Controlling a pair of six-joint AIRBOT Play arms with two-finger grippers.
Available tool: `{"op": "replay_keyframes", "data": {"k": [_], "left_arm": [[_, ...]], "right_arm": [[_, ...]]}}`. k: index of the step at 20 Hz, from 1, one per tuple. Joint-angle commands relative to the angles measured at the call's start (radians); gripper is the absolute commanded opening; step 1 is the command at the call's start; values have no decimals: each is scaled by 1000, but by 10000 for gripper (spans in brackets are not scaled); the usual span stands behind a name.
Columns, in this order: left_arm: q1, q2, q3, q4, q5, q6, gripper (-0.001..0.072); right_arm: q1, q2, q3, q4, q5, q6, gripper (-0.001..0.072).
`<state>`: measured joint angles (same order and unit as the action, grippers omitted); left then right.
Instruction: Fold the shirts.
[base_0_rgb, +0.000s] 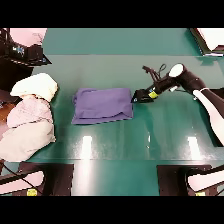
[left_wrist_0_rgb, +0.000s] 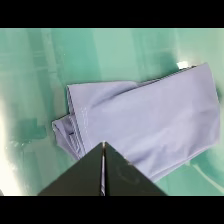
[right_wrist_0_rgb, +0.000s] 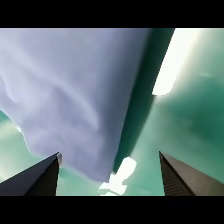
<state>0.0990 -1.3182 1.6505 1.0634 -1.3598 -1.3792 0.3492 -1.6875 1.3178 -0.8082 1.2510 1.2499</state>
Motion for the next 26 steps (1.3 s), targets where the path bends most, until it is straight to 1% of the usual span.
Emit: {"op": "replay_keyframes", "data": {"k": [1,5,6,7,9,10,11,14,16,18,21,24,26], "left_arm": [[0,-1,0,-1,23,0,25],[0,-1,0,-1,37,0,25],[0,-1,0,-1,37,1,25],[0,-1,0,-1,36,1,25],[0,-1,0,-1,31,0,25],[0,-1,0,-3,24,0,25],[0,-1,0,-10,13,0,25],[-31,-1,0,-22,-8,0,25],[-93,-1,0,-23,1,0,25],[-175,-1,0,-23,44,0,25],[-286,-1,0,-23,149,0,25],[-376,-1,0,-23,245,-1,25],[-422,-1,0,-23,280,-1,25]], "right_arm": [[-33,-75,-90,271,-59,-95,675],[69,-148,-3,303,-97,-100,675],[98,-160,25,318,-121,-100,645],[124,-167,50,319,-151,-100,509],[164,-166,82,316,-217,-102,261],[177,-165,96,314,-230,-123,58],[182,-164,111,309,-227,-141,14],[143,-101,120,280,-218,-139,12],[63,-5,120,140,-181,-69,12],[-51,101,120,-25,-114,-6,12],[-266,240,120,-167,-21,13,12],[-502,325,120,-206,-30,20,12],[-639,336,120,-204,-61,26,12]]}}
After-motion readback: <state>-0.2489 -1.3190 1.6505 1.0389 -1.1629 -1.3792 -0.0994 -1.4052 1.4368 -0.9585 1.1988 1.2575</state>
